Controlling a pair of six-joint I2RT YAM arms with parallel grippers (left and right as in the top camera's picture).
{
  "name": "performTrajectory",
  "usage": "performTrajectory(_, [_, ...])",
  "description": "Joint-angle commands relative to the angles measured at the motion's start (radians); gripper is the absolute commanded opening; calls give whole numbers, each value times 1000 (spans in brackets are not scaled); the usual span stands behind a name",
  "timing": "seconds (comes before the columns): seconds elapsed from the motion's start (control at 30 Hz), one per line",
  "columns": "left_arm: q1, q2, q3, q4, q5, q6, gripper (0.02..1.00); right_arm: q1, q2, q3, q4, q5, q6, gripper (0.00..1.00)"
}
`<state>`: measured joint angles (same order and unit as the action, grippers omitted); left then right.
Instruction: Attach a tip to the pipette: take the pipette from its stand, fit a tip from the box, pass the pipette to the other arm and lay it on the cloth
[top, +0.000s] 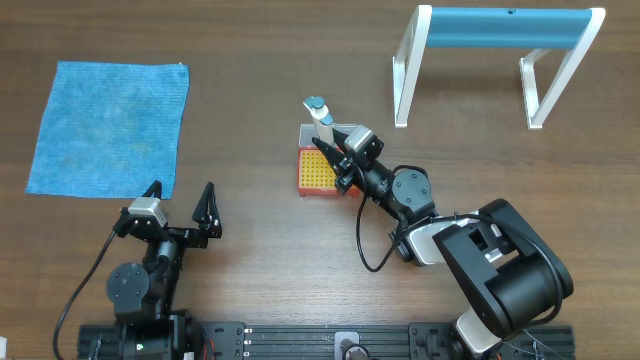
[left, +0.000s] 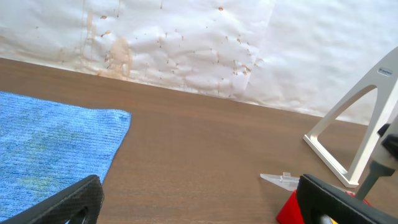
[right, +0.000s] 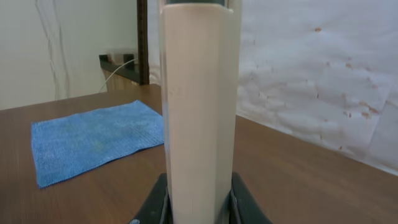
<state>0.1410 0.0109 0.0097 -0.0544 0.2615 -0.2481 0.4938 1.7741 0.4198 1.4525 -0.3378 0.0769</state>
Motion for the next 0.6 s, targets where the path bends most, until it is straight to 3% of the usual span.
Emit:
performTrajectory(0.03, [3,-7,-4,-2,-15,13,998,4,-42,5,11,12,19,80])
performTrajectory(0.6, [3,-7,-4,-2,-15,13,996,5,-42,-30,9,13,19,80])
